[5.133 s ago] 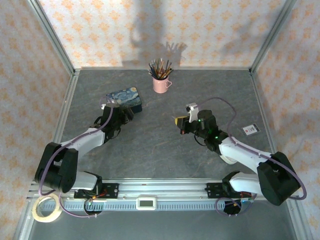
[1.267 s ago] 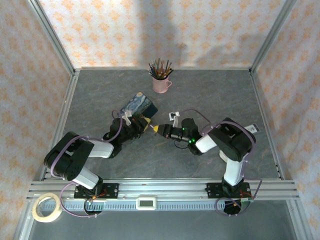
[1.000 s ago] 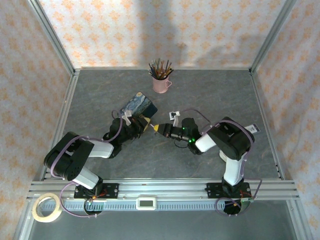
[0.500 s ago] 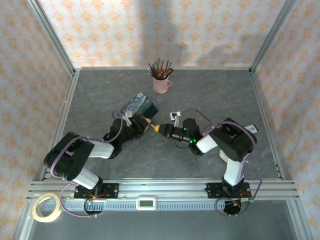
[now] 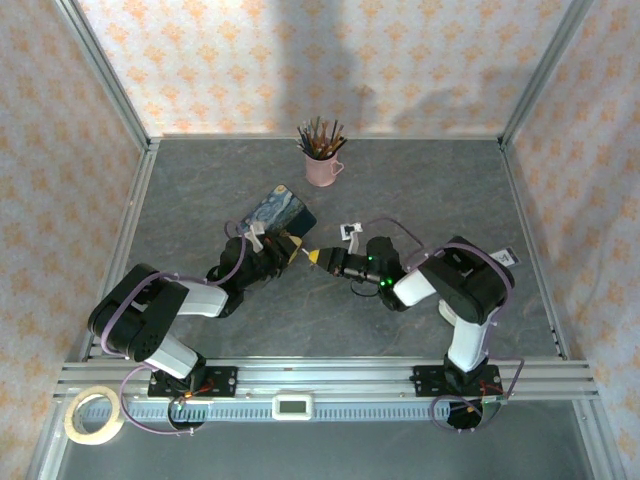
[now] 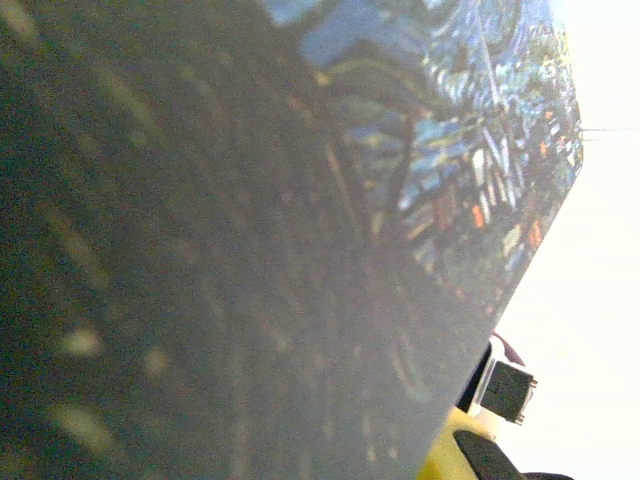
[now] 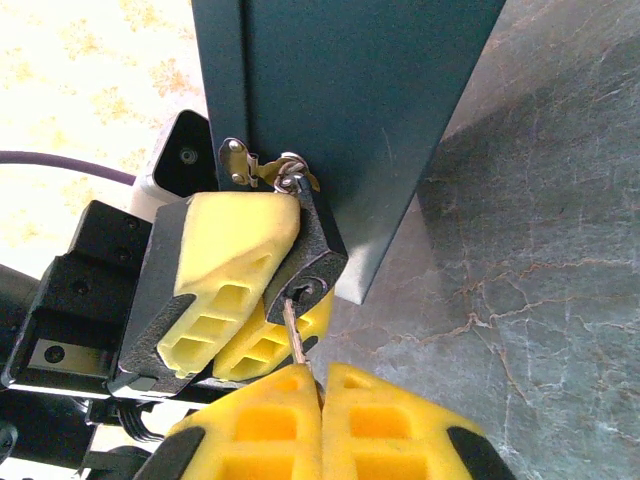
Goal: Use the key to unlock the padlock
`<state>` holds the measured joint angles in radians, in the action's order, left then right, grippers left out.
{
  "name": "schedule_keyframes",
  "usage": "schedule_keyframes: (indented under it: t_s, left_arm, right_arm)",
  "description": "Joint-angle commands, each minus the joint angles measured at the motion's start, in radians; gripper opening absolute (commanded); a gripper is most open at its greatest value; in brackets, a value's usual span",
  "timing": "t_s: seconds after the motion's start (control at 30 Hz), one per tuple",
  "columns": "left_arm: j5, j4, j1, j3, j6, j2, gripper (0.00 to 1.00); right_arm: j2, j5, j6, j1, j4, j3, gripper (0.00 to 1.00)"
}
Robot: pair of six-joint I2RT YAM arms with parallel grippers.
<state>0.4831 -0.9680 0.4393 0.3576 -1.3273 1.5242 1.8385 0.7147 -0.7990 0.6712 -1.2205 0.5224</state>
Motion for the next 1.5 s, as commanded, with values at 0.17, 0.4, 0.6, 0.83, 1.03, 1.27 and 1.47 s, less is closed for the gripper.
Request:
schedule_keyframes:
  t_s: [0.17, 0.4, 0.6, 0.83, 1.03, 1.27, 1.47]
  left_arm:
    - [0.021, -0.07, 0.018, -0.016, -0.01, -0.042, 0.0]
    - [0.055, -0.031, 0.023, -0.002, 0.036, -0.047, 0.0]
    - [0.075, 0.034, 0.026, 0.0, 0.108, -0.061, 0.0]
    - [0.058, 0.076, 0.028, 0.011, 0.156, -0.067, 0.0]
    - [0.079, 0.046, 0.03, 0.01, 0.15, -0.053, 0.0]
    - [0.07, 0.045, 0.066, 0.014, 0.161, -0.066, 0.0]
    - [0.018, 0.009, 0.087, -0.002, 0.118, -0.057, 0.0]
  right_arm:
    - [0.033, 0.002, -0.009, -0.004, -0.08, 0.03, 0.0]
    - [0.018, 0.024, -0.029, -0.024, -0.069, 0.049, 0.0]
    - [-0.018, 0.069, -0.059, -0.035, 0.057, 0.11, 0.0]
    - [-0.035, 0.107, -0.155, -0.035, 0.038, 0.122, 0.0]
    - [-0.052, 0.101, -0.155, -0.045, 0.069, 0.119, 0.0]
    - [-0.009, 0.063, -0.344, -0.045, -0.093, 0.109, 0.0]
    - [-0.021, 0.033, -0.324, -0.031, -0.104, 0.105, 0.0]
